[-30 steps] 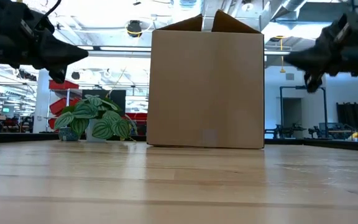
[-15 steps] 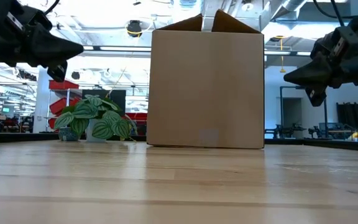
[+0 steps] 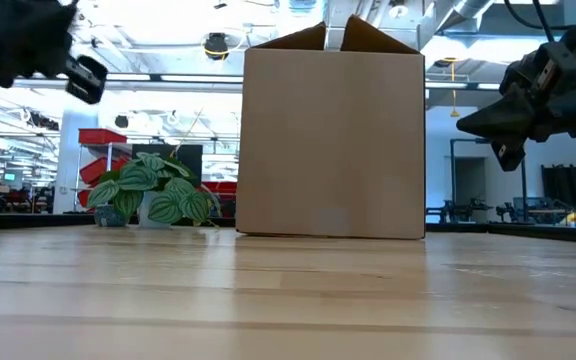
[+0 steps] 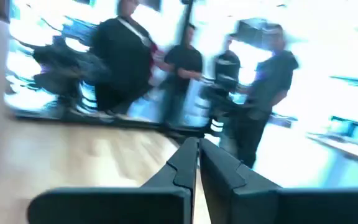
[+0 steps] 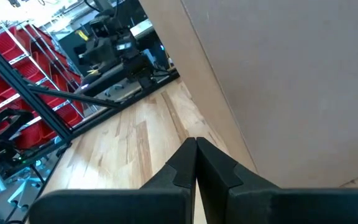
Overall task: Wrap mug
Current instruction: Return to Home Position
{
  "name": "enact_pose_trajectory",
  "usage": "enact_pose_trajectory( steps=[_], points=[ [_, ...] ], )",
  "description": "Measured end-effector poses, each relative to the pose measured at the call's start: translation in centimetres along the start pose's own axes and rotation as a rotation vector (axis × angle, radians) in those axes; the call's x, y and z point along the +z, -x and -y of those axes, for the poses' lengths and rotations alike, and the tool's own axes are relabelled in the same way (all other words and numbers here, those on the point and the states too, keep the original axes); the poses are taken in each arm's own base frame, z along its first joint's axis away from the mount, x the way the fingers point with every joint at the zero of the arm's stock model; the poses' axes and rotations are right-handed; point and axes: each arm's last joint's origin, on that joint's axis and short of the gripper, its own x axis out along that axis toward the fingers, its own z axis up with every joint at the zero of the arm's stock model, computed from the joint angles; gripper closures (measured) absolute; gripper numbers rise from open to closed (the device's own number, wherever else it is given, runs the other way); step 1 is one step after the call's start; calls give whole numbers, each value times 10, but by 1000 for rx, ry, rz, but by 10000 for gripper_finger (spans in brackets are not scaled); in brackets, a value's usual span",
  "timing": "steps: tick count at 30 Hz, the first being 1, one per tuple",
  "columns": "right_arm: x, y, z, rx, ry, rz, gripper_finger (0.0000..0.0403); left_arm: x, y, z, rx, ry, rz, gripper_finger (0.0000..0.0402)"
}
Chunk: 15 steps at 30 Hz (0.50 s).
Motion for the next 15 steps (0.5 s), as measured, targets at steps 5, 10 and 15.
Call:
enact_pose_trajectory(
  steps=[5, 10, 15],
  points=[
    [0, 0, 0, 1, 1, 2, 403, 0, -1, 2, -67, 92, -41, 402],
    [0, 0, 0, 1, 1, 2, 403, -5, -1, 1, -36, 128, -94, 402],
    [0, 0, 0, 2, 0, 2, 403, -8, 0, 0, -19, 150, -140, 402]
  ],
)
